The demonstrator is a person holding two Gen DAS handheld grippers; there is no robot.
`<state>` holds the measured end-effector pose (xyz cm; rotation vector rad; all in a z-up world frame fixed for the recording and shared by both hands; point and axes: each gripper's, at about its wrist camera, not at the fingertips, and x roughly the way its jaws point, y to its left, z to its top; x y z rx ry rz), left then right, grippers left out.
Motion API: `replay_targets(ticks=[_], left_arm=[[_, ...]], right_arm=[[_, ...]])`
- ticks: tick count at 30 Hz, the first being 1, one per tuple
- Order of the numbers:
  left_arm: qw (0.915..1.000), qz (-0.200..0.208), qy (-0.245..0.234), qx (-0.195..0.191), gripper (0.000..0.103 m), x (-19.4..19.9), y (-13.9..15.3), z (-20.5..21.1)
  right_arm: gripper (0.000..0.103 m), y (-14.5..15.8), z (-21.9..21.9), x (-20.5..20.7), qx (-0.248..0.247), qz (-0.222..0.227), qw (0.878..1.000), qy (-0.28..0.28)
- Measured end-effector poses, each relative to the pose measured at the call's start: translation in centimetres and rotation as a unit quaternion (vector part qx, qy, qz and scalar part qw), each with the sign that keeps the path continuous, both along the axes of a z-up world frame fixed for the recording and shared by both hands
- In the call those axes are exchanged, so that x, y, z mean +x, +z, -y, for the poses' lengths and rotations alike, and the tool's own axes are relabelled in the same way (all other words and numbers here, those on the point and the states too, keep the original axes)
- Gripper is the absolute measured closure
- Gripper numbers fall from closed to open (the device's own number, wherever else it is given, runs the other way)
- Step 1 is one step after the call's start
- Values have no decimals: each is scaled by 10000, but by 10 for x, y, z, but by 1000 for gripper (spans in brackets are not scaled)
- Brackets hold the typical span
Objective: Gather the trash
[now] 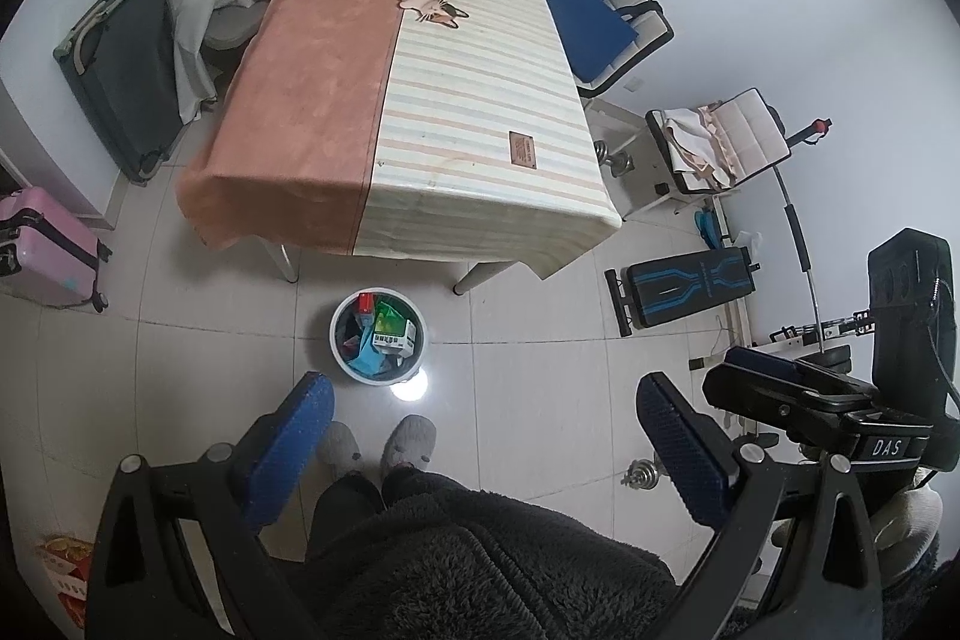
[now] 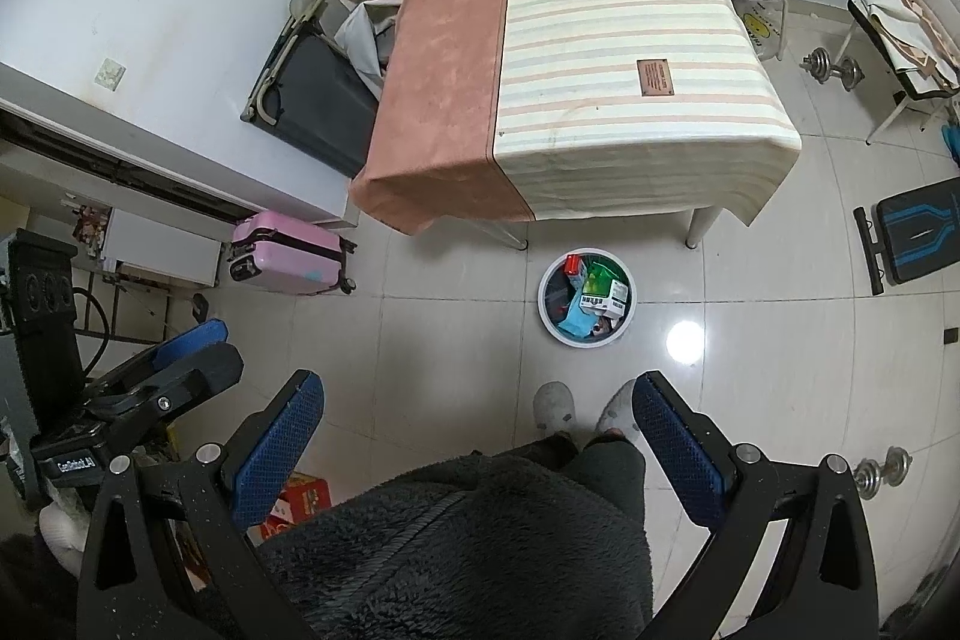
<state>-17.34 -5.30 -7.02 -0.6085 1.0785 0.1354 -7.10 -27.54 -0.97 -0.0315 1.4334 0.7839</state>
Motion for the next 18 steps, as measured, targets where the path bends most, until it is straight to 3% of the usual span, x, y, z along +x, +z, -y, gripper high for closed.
replay_targets(ticks=[18], left_arm=[[9998, 75, -143, 120, 0, 1, 7, 4]], right_arm=[[0, 7, 5, 1, 90, 42, 9999, -73]])
